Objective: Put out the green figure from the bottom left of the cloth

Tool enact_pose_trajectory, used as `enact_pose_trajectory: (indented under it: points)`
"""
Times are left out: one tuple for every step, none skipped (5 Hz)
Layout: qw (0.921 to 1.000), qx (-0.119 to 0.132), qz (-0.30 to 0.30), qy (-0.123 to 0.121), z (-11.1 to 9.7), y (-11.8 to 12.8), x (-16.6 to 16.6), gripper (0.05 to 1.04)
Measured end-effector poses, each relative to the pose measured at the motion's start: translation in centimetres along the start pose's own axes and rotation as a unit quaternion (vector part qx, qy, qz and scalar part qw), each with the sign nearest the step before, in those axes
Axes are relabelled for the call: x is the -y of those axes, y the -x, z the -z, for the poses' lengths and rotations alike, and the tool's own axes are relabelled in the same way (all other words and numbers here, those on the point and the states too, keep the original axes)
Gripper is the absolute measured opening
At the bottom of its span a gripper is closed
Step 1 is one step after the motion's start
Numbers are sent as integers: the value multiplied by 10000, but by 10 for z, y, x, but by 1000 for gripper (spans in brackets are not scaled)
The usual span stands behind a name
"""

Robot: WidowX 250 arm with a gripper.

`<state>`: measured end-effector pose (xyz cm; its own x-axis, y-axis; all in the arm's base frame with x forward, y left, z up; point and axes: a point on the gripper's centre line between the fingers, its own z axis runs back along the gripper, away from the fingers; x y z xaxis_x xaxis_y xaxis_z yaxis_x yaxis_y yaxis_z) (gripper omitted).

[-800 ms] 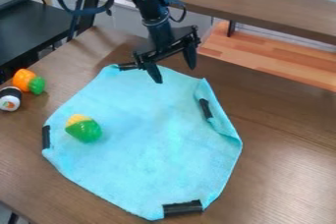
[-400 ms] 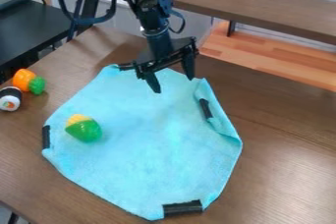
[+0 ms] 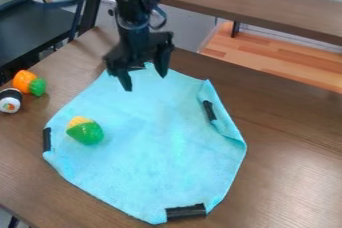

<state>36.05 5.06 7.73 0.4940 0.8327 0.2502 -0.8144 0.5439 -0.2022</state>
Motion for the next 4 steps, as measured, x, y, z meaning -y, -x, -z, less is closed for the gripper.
enact_pose_trajectory:
  points:
    - [9991, -50, 29, -424, -11, 7, -24, 999]
    - [9976, -216, -59, -655, -12, 12, -49, 999]
    - [9961, -243, 185, -824, 2, 25, -70, 999]
    - [9966, -37, 317, -760, 14, 31, -81, 1000]
